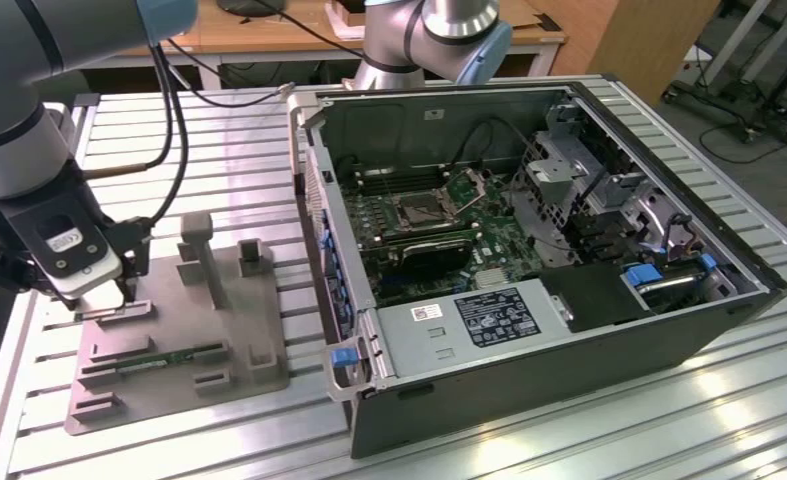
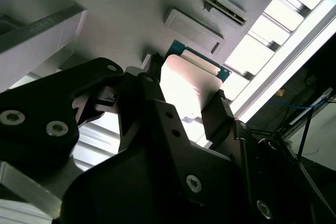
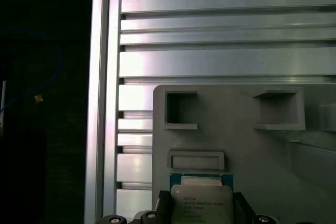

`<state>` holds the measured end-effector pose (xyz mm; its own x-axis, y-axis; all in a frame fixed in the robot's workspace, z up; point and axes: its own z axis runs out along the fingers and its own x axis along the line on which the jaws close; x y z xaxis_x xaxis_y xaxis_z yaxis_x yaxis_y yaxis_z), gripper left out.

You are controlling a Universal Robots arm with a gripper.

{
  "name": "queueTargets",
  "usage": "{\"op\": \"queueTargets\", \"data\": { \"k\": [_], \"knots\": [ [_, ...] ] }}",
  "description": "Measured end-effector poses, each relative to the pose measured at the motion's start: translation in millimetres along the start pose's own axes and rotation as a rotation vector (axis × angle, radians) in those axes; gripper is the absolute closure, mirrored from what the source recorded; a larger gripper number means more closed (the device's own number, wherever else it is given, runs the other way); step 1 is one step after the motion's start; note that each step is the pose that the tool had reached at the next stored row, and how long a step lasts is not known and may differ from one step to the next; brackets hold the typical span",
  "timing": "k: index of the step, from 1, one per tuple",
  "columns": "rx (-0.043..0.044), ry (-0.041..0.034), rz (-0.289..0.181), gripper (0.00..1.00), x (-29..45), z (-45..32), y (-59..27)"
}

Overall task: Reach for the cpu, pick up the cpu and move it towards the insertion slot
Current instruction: 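Pick up the cpu and move it towards the insertion slot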

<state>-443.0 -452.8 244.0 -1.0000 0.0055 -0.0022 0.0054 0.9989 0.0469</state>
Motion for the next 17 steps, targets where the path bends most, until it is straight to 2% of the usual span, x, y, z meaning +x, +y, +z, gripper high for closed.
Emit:
{"op": "queueTargets", "data": {
  "k": [17],
  "knots": [
    [0.0,-0.0002,0.004,0.45,0.0,-3.2,0.2]
  ]
}}
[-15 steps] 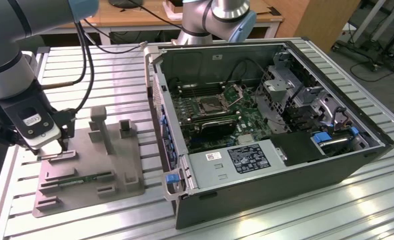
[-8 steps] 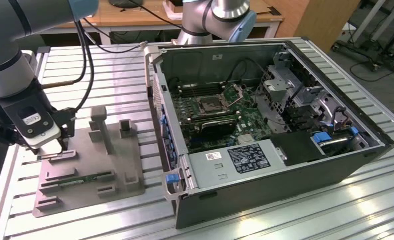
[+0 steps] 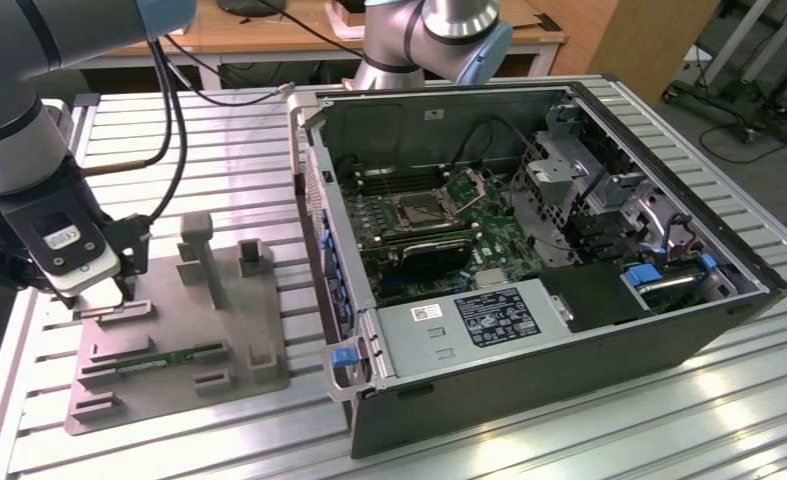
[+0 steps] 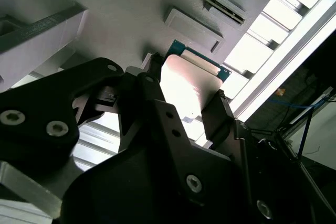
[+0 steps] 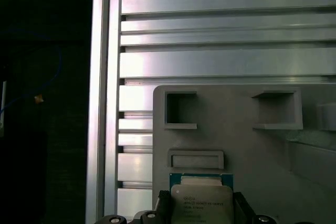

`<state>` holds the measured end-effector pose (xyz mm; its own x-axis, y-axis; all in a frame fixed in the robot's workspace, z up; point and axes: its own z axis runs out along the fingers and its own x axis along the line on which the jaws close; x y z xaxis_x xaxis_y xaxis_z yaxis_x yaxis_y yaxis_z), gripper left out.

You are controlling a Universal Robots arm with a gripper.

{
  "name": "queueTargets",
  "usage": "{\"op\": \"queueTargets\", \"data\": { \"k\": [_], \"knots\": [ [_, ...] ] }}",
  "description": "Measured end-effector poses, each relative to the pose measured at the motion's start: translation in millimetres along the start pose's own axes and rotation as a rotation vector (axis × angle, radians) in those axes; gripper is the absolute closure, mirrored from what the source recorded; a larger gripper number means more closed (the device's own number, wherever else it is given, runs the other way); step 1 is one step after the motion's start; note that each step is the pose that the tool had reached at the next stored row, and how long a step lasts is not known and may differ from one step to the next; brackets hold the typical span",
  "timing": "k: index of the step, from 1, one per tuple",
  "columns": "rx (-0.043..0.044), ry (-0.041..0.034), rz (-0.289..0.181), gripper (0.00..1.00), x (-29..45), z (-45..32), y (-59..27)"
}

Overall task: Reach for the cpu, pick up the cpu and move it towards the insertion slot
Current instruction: 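Pick up the cpu and move it towards the insertion slot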

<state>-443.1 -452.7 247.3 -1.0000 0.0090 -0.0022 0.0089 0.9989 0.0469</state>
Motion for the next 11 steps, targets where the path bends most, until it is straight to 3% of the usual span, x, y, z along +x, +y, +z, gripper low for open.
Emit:
{"op": "queueTargets", "data": {
  "k": [11],
  "knots": [
    [0.0,-0.0002,0.002,0.45,0.0,-2.3,0.1]
  ]
}}
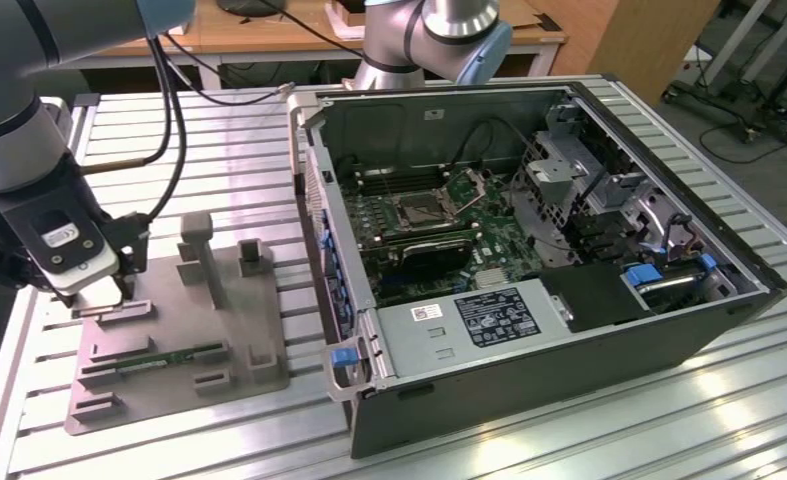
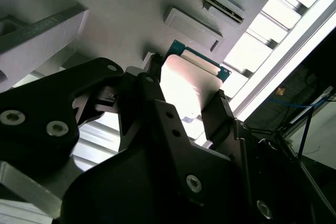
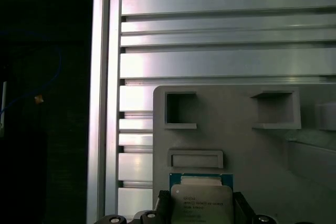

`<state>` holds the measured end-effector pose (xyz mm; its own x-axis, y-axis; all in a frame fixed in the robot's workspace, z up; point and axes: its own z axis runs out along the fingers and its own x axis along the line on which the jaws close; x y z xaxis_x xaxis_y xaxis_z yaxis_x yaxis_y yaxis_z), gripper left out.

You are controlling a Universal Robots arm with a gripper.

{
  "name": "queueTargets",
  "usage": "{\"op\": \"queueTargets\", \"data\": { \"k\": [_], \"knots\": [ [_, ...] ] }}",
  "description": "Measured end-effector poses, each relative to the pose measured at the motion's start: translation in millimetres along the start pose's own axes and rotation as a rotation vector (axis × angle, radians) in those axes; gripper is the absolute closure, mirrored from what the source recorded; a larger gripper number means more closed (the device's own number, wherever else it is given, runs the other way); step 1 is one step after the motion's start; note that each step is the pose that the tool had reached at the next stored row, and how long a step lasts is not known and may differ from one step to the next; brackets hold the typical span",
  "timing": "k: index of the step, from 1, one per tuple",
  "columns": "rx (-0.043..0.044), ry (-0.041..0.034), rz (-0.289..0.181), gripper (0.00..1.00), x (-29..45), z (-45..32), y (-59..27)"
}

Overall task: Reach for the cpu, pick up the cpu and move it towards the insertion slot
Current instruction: 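Pick up the cpu and move it towards the insertion slot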

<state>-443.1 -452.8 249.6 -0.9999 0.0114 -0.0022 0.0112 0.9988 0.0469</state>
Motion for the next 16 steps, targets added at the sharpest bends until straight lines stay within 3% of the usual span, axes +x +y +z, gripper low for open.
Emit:
{"op": "queueTargets", "data": {
  "k": [16],
  "knots": [
    [0.0,-0.0001,0.003,0.45,0.0,-4.5,0.2]
  ]
}}
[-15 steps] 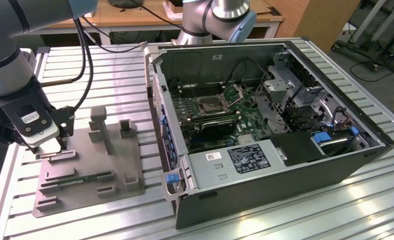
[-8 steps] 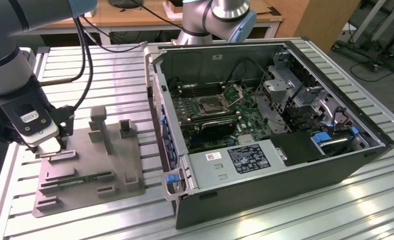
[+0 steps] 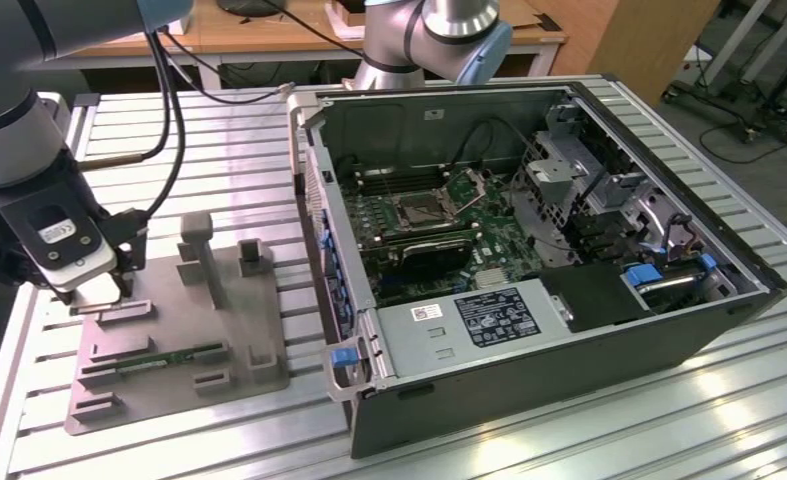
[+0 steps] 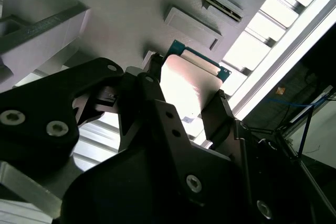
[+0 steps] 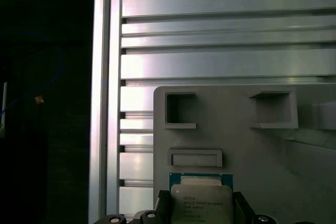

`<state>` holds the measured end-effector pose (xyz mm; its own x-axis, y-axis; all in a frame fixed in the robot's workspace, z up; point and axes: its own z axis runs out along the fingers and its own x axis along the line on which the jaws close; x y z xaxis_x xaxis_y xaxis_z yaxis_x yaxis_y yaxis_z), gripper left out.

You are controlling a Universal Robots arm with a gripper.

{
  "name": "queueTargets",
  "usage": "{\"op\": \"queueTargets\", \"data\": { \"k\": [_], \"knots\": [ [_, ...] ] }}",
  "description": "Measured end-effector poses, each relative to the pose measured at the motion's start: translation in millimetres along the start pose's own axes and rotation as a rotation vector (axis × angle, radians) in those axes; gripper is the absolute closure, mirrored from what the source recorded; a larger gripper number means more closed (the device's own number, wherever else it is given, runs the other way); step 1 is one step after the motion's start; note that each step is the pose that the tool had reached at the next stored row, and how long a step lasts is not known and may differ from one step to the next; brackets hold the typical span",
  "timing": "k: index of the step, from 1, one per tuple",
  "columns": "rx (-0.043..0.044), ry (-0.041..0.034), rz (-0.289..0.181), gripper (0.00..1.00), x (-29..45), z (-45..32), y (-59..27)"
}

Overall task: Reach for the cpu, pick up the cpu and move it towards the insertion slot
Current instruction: 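Pick up the cpu and move it towards the insertion slot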

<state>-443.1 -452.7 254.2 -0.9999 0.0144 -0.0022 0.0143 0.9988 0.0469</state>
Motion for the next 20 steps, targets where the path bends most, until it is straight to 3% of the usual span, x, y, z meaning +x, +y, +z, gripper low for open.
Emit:
{"op": "queueTargets", "data": {
  "k": [20],
  "knots": [
    [0.0,0.0,0.001,0.45,0.0,-5.4,0.2]
  ]
}}
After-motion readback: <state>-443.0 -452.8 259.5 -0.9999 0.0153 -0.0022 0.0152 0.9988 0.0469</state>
